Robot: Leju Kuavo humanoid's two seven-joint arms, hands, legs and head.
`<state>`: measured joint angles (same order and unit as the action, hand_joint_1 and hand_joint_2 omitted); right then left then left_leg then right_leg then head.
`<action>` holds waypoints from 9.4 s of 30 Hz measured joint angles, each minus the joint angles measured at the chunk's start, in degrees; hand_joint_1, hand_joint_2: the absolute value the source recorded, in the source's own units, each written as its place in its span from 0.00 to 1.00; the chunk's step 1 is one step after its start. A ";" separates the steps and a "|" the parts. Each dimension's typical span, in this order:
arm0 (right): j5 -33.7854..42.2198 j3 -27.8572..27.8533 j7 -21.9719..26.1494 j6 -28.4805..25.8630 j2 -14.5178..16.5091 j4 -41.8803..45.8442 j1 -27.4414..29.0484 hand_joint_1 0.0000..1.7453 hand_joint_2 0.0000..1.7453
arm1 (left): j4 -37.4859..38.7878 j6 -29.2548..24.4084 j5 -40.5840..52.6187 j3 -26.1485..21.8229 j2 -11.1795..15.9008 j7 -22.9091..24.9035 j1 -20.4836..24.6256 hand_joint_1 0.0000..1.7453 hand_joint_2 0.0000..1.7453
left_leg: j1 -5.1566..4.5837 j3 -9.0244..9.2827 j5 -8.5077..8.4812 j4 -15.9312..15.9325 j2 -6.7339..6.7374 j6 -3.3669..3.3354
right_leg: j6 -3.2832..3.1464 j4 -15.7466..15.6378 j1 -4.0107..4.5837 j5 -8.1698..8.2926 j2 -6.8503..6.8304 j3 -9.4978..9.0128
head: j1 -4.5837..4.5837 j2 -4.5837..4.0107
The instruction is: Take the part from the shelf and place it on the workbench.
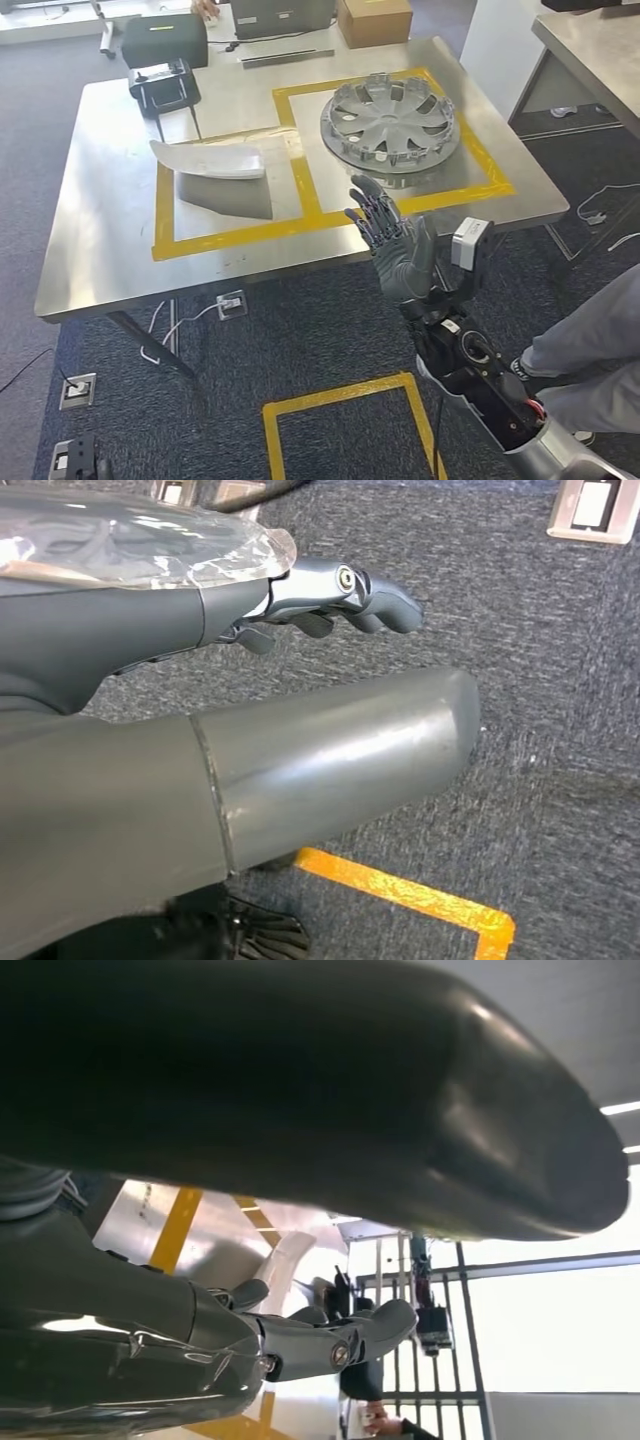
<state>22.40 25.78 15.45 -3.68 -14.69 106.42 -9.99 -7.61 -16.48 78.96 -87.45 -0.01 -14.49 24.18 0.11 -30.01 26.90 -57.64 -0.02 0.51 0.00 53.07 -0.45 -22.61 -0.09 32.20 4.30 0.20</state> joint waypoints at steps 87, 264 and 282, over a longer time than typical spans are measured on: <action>0.48 0.84 3.34 4.86 3.81 -11.73 -7.67 0.00 0.00 | 0.00 -0.66 -5.76 -0.02 2.19 -1.05 -1.16 0.00 0.00 | 0.34 -8.44 6.63 -13.50 0.36 0.97 | -0.11 0.28 -0.53 -0.70 0.29 -0.89 | -0.10 0.00; -9.86 -2.64 -0.41 -7.33 2.36 2.85 4.20 0.00 0.00 | 0.07 -0.63 -5.05 -0.33 0.62 -2.63 -1.84 0.00 0.00 | 0.45 0.08 -1.35 3.65 5.55 1.04 | 0.17 2.19 0.26 -1.66 -2.60 -0.15 | 1.13 0.00; -10.08 -1.80 1.52 -6.28 3.12 -1.50 0.05 0.00 0.00 | 0.07 -0.13 -4.96 -0.33 1.04 -2.23 -1.21 0.00 0.00 | 0.39 -1.54 -3.47 4.49 -0.51 -1.16 | 0.49 5.98 0.55 -3.72 3.17 2.56 | 0.58 0.00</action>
<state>12.33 23.98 16.97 -9.96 -11.57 104.92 -9.94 -7.54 -16.61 74.00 -87.78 1.03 -16.72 22.97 0.49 -31.54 23.43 -53.15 -0.53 -0.65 0.50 59.05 0.10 -26.32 3.08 34.75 4.88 0.20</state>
